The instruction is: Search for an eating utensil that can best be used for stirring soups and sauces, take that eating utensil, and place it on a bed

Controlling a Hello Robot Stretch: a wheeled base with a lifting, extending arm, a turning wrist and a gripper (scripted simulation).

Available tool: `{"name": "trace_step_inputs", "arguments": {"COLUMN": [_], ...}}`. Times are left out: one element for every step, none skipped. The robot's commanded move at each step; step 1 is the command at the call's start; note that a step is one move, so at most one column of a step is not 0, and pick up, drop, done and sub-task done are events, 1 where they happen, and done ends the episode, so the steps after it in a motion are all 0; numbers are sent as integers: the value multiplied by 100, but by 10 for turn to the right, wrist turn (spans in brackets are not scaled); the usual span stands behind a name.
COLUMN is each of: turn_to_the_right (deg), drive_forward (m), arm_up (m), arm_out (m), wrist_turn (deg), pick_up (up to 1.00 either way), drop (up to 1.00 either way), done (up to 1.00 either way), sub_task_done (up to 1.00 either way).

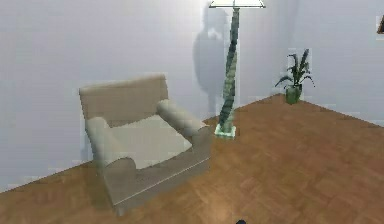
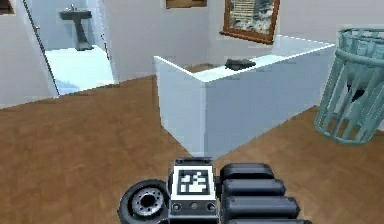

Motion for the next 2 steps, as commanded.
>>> {"name": "trace_step_inputs", "arguments": {"turn_to_the_right": [0, -450], "drive_forward": [55, 0], "arm_up": [0, 0], "arm_out": [0, 0], "wrist_turn": [0, 0], "pick_up": [0, 0], "drop": [0, 0], "done": [0, 0], "sub_task_done": [0, 0]}}
